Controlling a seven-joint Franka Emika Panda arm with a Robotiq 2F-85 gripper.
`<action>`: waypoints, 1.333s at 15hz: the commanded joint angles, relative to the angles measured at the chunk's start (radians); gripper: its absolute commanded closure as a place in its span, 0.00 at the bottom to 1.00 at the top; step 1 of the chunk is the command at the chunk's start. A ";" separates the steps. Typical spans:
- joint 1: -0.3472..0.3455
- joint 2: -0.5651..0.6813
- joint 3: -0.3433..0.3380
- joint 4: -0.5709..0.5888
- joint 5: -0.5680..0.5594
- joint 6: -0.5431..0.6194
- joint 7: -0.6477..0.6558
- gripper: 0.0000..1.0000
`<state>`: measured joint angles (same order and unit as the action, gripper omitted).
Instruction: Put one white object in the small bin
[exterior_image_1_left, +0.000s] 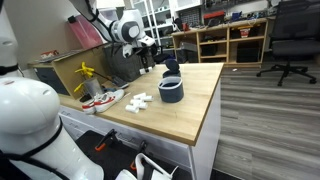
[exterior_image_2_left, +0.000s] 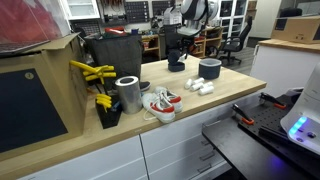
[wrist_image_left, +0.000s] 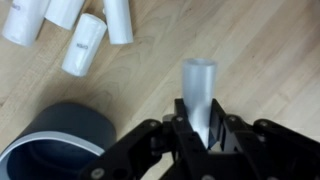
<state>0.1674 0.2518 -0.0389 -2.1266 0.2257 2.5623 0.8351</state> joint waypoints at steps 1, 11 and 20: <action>-0.037 -0.148 0.003 -0.063 -0.023 -0.099 0.016 0.93; -0.191 -0.262 -0.029 -0.137 -0.067 -0.192 -0.009 0.93; -0.250 -0.151 -0.078 -0.177 -0.154 -0.107 0.019 0.93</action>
<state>-0.0744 0.0657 -0.1063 -2.2960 0.0827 2.3995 0.8316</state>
